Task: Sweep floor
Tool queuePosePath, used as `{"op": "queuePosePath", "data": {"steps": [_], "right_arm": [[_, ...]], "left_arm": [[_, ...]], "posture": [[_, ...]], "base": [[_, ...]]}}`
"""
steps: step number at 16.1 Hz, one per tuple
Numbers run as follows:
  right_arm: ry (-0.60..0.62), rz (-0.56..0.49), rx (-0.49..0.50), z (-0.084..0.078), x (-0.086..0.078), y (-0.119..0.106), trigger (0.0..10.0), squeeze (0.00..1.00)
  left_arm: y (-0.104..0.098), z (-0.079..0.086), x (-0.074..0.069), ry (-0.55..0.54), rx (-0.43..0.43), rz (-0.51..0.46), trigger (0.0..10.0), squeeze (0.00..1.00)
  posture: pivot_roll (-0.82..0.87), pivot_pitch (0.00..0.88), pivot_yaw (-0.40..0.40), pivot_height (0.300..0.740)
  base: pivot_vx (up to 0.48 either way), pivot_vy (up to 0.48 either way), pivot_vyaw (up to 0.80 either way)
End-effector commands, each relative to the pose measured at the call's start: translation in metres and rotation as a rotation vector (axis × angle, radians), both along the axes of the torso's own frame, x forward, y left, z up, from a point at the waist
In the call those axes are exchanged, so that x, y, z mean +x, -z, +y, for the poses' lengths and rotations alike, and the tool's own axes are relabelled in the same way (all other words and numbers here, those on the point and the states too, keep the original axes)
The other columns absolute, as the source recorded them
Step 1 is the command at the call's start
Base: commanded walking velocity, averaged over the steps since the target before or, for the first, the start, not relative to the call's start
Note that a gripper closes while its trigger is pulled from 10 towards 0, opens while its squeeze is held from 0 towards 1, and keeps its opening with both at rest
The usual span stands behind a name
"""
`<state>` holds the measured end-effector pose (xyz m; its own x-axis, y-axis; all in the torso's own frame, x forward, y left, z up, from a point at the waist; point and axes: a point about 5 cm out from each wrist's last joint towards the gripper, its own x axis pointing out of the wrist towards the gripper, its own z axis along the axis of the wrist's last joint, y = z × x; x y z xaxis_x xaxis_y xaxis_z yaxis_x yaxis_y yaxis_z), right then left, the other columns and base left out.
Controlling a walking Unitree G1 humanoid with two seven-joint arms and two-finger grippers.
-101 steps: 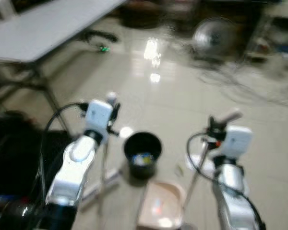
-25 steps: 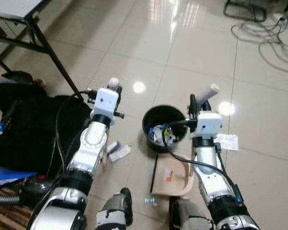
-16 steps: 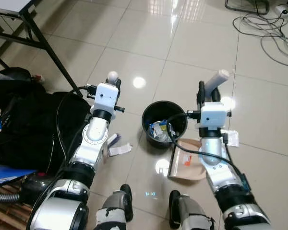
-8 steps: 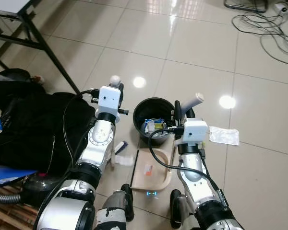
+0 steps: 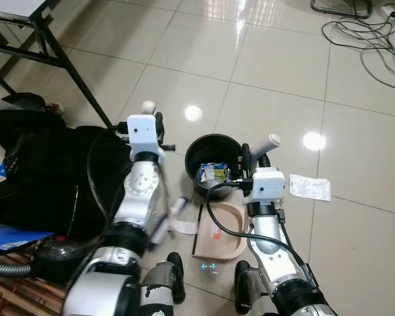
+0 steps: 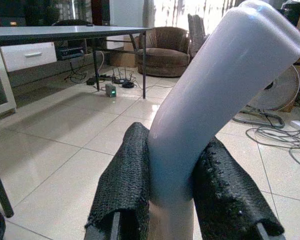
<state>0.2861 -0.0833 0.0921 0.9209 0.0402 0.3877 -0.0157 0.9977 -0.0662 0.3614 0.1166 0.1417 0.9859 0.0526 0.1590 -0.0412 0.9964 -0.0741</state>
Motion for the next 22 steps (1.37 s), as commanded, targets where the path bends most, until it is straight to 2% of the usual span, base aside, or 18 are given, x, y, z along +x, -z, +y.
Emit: {"op": "queuePosePath", "data": {"steps": [1,4,6,7,9,13,15,18,19,20,21,22], "right_arm": [[-0.018,0.036,-0.019,0.005,-0.003,0.008,10.0,0.0],[-0.014,0.04,-0.017,0.004,-0.003,0.009,10.0,0.0],[-0.013,0.04,-0.014,0.003,-0.001,0.008,10.0,0.0],[-0.018,0.035,-0.001,0.002,0.001,0.006,10.0,0.0],[-0.048,0.015,0.027,0.003,0.003,0.0,10.0,0.0],[-0.131,-0.001,0.091,0.005,0.007,-0.011,10.0,0.0],[-0.154,-0.019,0.122,0.0,0.007,-0.018,10.0,0.0],[-0.177,-0.027,0.147,-0.005,0.007,-0.023,10.0,0.0],[-0.189,-0.027,0.152,-0.006,0.007,-0.024,10.0,0.0],[-0.209,-0.018,0.157,-0.005,0.007,-0.023,10.0,0.0],[-0.234,0.0,0.159,-0.005,0.008,-0.022,10.0,0.0],[-0.242,0.006,0.158,-0.004,0.009,-0.022,10.0,0.0]], "left_arm": [[0.0,-0.009,-0.001,-0.01,-0.131,0.029,10.0,0.0],[-0.018,-0.02,0.003,0.012,-0.255,0.02,10.0,0.0],[-0.028,-0.021,0.005,0.031,-0.299,0.012,10.0,0.0],[-0.035,-0.021,0.004,0.063,-0.294,-0.003,10.0,0.0],[-0.042,-0.014,-0.001,0.125,-0.226,-0.028,10.0,0.0],[-0.047,0.01,-0.006,0.178,-0.075,-0.037,10.0,0.0],[-0.05,0.02,-0.012,0.227,-0.015,-0.025,10.0,0.0],[-0.058,0.028,-0.018,0.297,-0.02,-0.015,10.0,0.0],[-0.062,0.031,-0.019,0.321,-0.045,-0.013,10.0,0.0],[-0.072,0.035,-0.019,0.362,-0.074,-0.009,10.0,0.0],[-0.087,0.041,-0.021,0.428,-0.072,-0.015,10.0,0.0],[-0.093,0.044,-0.021,0.46,-0.054,-0.021,10.0,0.0]], "posture": [[0.12,0.318,0.055,0.74],[0.11,0.314,0.056,0.74],[0.11,0.3,0.054,0.74],[0.12,0.291,0.053,0.74],[0.12,0.268,0.051,0.74],[0.08,0.189,0.033,0.74],[0.07,0.162,0.025,0.74],[0.05,0.111,0.021,0.74],[0.05,0.105,0.021,0.74],[0.05,0.089,0.021,0.74],[0.05,0.077,0.02,0.74],[0.05,0.071,0.02,0.74]], "base": [[0.0,0.0,0.0],[0.0,0.0,0.0],[0.0,0.0,0.0],[0.0,0.0,0.0],[0.0,0.0,0.0],[0.0,0.0,0.0],[0.0,0.0,0.0],[0.0,0.0,0.0],[0.0,0.0,0.0],[0.0,0.0,0.0],[0.0,0.0,0.0],[0.0,0.0,0.0]]}}
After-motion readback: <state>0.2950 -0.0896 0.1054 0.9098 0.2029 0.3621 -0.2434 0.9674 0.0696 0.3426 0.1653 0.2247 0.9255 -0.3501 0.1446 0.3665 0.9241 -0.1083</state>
